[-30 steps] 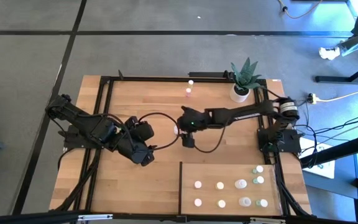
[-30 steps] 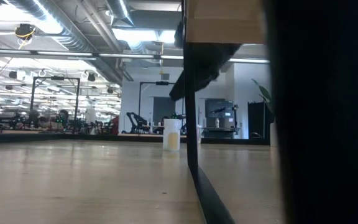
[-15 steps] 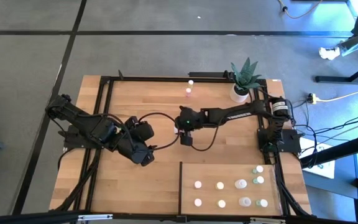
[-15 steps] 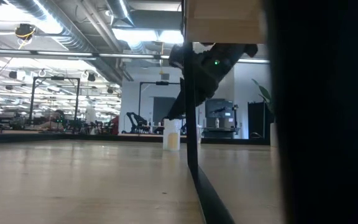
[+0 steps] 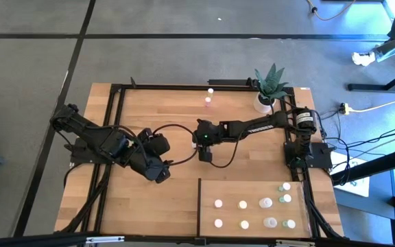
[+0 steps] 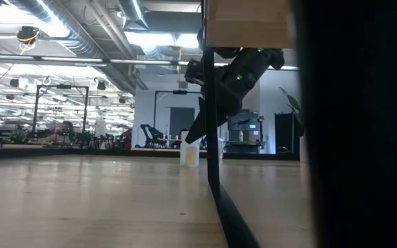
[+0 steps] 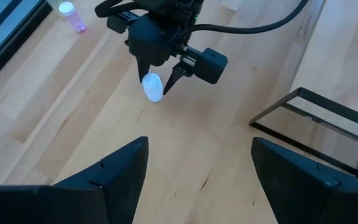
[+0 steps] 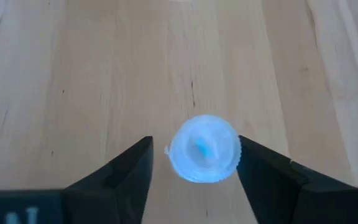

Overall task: Pick and place medicine bottles onto shelf by color
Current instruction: Put the transparent pill bottle on the shelf aligned with the other transparent pill bottle

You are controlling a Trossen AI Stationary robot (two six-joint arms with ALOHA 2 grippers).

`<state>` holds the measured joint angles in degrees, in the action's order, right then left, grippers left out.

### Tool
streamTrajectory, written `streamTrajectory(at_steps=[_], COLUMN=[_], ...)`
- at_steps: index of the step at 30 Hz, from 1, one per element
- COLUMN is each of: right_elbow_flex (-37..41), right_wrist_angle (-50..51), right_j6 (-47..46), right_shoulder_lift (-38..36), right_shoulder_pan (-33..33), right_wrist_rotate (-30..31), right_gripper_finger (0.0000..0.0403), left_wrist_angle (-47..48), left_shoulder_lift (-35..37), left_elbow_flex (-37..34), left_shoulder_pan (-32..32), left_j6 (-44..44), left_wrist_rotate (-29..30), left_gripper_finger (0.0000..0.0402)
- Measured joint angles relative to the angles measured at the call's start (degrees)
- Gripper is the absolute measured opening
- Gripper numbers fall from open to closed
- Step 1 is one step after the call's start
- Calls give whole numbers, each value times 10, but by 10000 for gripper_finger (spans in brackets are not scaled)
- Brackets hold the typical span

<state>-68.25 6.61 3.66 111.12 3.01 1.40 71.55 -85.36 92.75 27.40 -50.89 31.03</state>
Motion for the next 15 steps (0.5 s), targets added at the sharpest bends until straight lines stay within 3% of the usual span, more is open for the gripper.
streamTrajectory(at_steps=[8,15], right_elbow_flex=[0,0], right_wrist_angle=[0,0], right_j6=[-6,-64], right_shoulder_lift=[0,0], right_shoulder_pan=[0,0], right_wrist_rotate=[0,29], right_gripper_finger=[140,147], left_wrist_angle=[0,0], left_shoulder_lift=[0,0], left_elbow_flex=[0,0], left_shoulder_pan=[0,0], left_j6=[0,0], left_wrist_rotate=[0,0], left_gripper_finger=[279,279])
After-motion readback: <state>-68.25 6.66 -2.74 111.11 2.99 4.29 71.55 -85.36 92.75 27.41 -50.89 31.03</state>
